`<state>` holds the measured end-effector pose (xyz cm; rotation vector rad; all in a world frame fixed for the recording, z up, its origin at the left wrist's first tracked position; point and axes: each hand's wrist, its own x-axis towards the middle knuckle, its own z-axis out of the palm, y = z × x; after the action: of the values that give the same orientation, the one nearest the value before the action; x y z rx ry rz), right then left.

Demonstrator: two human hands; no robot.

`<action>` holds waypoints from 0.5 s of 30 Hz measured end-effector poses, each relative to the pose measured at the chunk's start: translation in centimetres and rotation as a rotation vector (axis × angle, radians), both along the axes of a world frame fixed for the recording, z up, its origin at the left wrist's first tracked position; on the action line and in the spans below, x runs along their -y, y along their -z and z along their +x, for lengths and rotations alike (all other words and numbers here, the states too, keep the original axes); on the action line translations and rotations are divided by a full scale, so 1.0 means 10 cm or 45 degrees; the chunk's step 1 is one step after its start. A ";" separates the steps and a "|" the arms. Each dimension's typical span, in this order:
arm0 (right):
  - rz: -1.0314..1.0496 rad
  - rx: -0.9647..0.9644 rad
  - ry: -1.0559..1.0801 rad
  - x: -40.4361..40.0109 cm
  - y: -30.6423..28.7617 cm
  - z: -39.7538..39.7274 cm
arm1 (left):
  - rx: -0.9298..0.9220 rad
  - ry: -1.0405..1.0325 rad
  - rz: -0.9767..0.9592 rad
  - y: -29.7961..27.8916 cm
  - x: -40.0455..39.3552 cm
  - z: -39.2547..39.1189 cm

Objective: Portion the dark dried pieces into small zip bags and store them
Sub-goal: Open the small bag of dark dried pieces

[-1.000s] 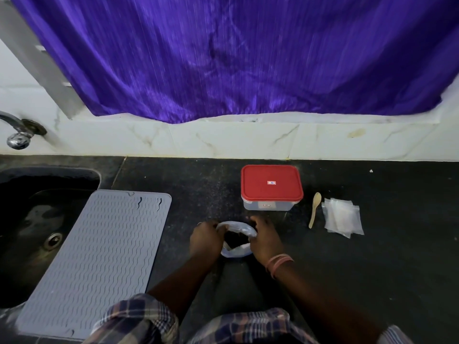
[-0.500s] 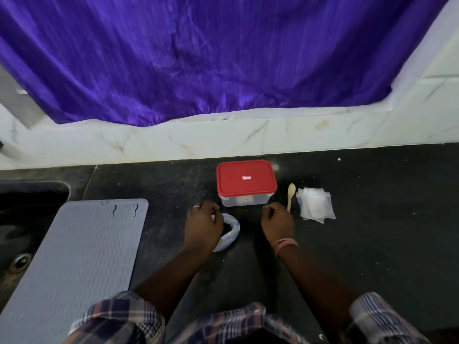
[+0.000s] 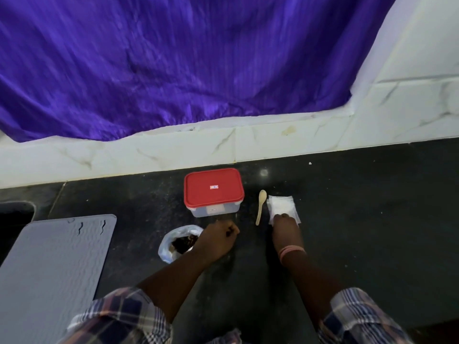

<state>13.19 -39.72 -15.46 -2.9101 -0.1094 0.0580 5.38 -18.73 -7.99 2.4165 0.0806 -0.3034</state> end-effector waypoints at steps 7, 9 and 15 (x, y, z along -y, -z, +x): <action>0.298 0.067 0.030 0.07 0.11 -0.18 | -0.169 -0.231 -0.163 0.23 0.36 -0.06; 0.429 0.150 0.045 0.08 -0.02 -0.22 | -0.214 -0.338 -0.280 0.25 0.43 -0.06; 0.743 0.445 -0.191 -0.15 -0.46 -0.61 | -0.359 -0.810 -1.106 -0.07 0.59 0.03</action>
<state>7.12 -38.26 -10.87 -2.2970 -0.3394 -0.3922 5.65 -24.66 -7.31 1.3838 0.6780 -0.2940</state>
